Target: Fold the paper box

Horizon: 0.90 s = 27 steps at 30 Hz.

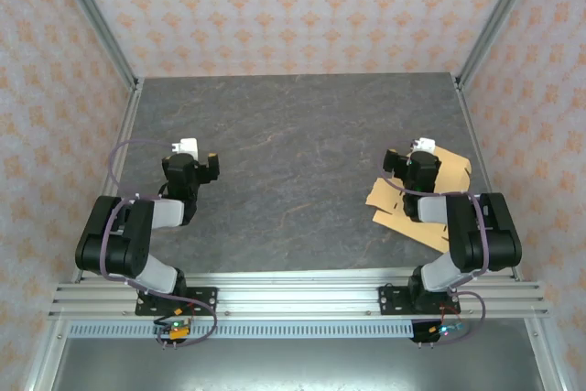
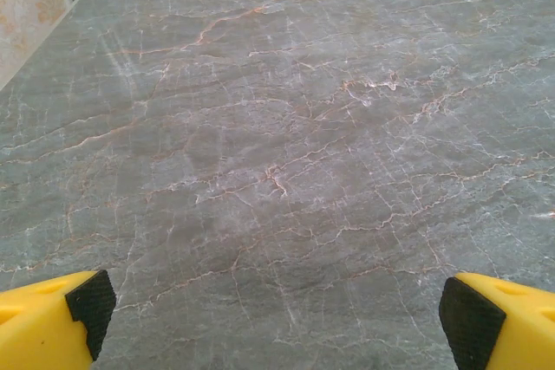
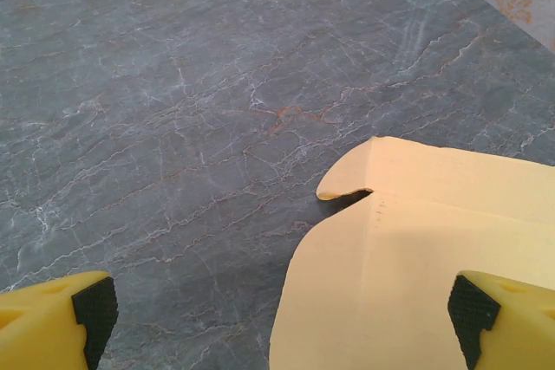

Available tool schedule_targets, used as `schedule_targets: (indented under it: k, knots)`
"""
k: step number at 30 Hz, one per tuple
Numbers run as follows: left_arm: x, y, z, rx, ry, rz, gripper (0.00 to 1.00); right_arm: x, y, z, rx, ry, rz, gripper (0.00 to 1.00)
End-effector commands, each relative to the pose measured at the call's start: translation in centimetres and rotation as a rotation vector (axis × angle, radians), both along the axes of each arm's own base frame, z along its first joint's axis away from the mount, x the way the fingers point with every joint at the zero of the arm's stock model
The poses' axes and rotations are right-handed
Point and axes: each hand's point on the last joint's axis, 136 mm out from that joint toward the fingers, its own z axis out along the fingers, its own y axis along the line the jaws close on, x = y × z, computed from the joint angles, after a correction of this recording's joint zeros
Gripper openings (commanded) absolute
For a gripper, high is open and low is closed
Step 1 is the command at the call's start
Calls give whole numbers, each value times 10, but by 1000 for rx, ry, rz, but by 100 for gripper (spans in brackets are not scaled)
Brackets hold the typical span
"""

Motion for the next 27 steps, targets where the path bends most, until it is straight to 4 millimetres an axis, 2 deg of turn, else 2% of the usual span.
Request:
schedule_targets:
  k: [1,25,27]
  knots:
    - [7,0,17,-1,-46,16,100,3,-1,9,5,-26,-16,99]
    - [7,0,16,-1,-47,14,100,3,-1,9,6,-25,-18,99]
    - [7,3,27,8,-57,46,100,1,-4,17,5,-50,-34,99]
